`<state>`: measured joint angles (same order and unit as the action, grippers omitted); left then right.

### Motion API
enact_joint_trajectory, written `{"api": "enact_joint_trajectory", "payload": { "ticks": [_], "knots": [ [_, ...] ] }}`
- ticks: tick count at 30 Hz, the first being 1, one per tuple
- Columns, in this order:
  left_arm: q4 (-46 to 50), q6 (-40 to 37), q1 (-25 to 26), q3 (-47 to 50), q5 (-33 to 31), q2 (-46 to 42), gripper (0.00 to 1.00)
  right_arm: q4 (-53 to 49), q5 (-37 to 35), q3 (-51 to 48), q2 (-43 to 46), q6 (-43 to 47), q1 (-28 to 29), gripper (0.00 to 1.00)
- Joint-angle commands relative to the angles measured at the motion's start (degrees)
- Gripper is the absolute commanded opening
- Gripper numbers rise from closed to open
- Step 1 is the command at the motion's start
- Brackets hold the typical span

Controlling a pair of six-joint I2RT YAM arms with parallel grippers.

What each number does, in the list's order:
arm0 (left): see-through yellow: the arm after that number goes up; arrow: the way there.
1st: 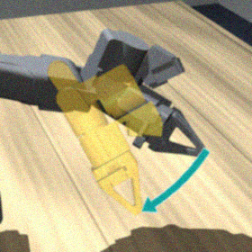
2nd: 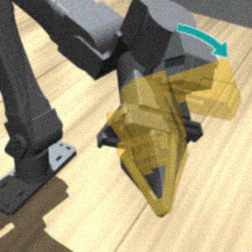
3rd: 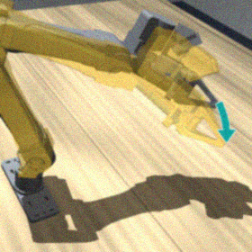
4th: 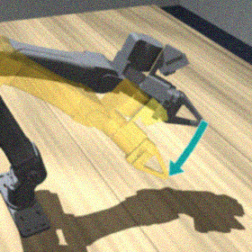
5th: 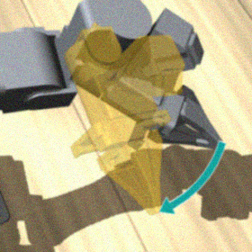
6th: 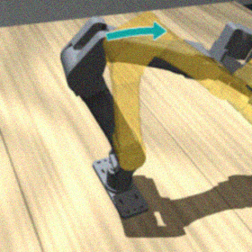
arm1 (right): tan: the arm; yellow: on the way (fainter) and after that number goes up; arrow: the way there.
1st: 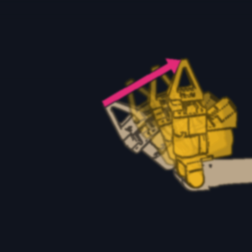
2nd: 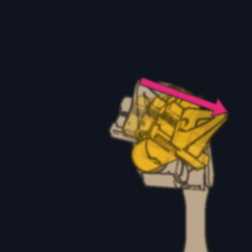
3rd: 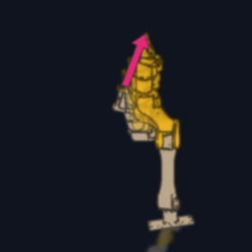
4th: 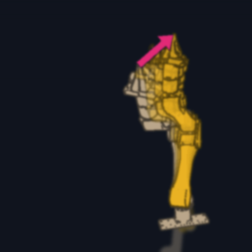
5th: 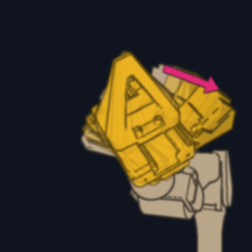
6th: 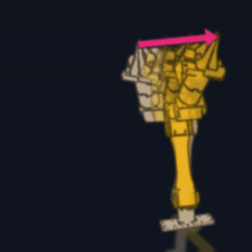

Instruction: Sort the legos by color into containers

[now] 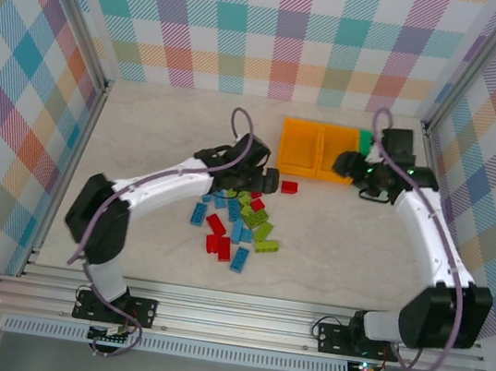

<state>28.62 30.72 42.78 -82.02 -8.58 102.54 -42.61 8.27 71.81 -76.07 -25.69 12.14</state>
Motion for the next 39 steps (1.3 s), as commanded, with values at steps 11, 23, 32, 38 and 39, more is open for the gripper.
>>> {"api": "enact_joint_trajectory", "payload": {
  "ticks": [11, 23, 32, 38, 39],
  "knots": [
    [8.4, 13.7, -7.5, -0.6, -7.7, 4.6, 0.77, -9.9, 10.7, -9.5, 14.0, -9.4, 15.6, 0.73],
    [8.8, 6.7, -15.7, 2.1, 0.3, 5.8, 0.54, -8.4, 10.4, -9.5, 10.9, -10.2, 16.5, 0.78],
    [11.5, 6.0, -16.9, 2.0, -1.9, 9.2, 0.48, -9.3, 9.5, -9.1, 11.7, -10.9, 16.5, 0.80],
    [9.9, 5.7, -17.0, 3.3, -0.9, 10.3, 0.35, -9.3, 9.5, -8.6, 11.0, -11.1, 16.5, 0.81],
    [10.0, 5.6, -17.0, 3.0, -0.8, 10.5, 0.34, -9.3, 9.6, -8.5, 10.9, -11.2, 16.5, 0.81]
  ]
}}
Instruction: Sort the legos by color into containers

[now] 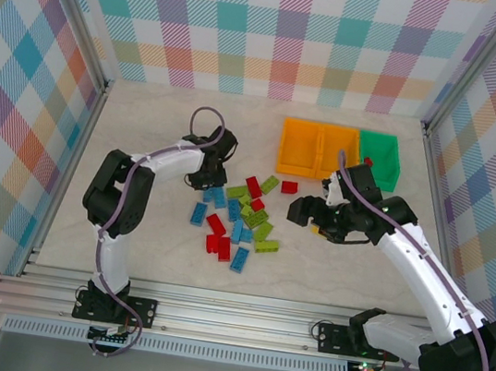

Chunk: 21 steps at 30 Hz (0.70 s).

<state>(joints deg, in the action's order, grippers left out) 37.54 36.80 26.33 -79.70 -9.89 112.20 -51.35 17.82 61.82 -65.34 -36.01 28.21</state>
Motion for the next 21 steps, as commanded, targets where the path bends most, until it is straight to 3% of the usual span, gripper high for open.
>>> {"api": "enact_joint_trajectory", "payload": {
  "ticks": [1, 7, 12, 16, 21],
  "knots": [
    [1.5, -0.5, -0.6, 0.4, 0.4, 1.4, 0.34, -0.6, 0.1, 1.5, 0.3, -1.0, 0.4, 0.81],
    [2.1, -0.8, -0.6, -0.2, 0.5, 1.5, 0.24, -1.2, -0.6, 2.1, 1.2, -0.8, 0.5, 0.81],
    [0.8, -3.0, 1.1, -2.4, 3.5, -4.7, 0.16, -1.1, -1.8, 2.3, 2.1, -1.2, 0.5, 0.82],
    [-0.8, -6.8, 7.2, -10.9, 4.4, -6.6, 0.11, 0.4, -5.4, 1.4, 3.2, -2.2, 0.5, 0.83],
    [-5.0, -12.0, 12.4, -24.5, 2.9, 0.0, 0.12, 1.7, -10.2, -0.4, 5.4, -4.4, 0.5, 0.84]
  ]
}}
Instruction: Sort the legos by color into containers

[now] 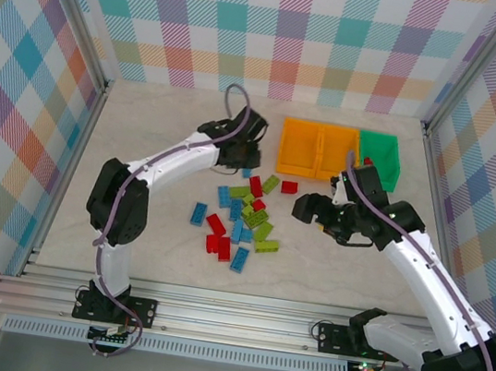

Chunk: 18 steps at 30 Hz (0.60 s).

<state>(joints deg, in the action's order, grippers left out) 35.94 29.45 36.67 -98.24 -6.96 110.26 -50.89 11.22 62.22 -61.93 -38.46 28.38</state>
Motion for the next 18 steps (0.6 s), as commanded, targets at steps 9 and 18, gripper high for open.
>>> {"api": "enact_joint_trajectory", "payload": {
  "ticks": [9, 18],
  "knots": [
    [-9.5, -12.9, 2.6, -32.2, 0.3, 23.2, 0.14, -0.4, -5.7, -3.3, 8.0, -3.7, 0.3, 0.85],
    [-5.9, -12.2, 1.7, -49.9, 3.5, 37.9, 0.36, -1.3, -6.0, -3.5, 9.6, -3.8, 0.3, 0.86]
  ]
}}
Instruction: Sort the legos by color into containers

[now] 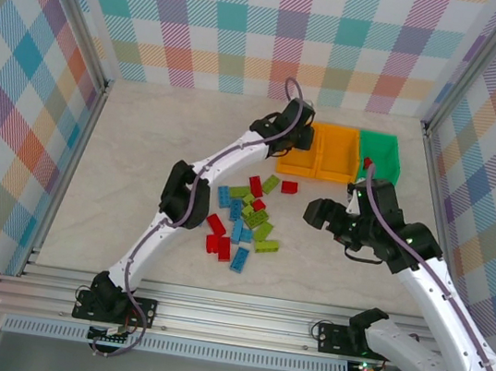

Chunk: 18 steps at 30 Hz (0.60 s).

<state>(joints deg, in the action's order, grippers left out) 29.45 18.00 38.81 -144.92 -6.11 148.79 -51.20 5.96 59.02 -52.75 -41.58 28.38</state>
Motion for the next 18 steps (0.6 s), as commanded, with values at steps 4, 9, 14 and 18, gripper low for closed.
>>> {"api": "enact_joint_trajectory", "payload": {
  "ticks": [4, 9, 14, 18],
  "knots": [
    [0.7, -1.5, -0.2, -3.2, 6.1, -1.5, 0.45, -1.0, -0.8, -0.4, 0.4, -0.3, 0.3, 0.86],
    [2.4, -3.4, 0.4, -1.4, 7.7, -6.7, 0.45, -0.2, -0.3, -0.5, -0.1, -0.4, 0.3, 0.86],
    [-5.5, -10.8, 1.0, 23.7, 14.8, -28.5, 0.45, -0.5, 0.6, -0.8, -1.8, -3.5, 0.4, 0.86],
    [-10.7, -18.6, 1.0, 50.1, 17.6, -50.9, 0.46, 4.0, 3.4, -3.6, -5.4, -8.3, 2.0, 0.84]
  ]
}}
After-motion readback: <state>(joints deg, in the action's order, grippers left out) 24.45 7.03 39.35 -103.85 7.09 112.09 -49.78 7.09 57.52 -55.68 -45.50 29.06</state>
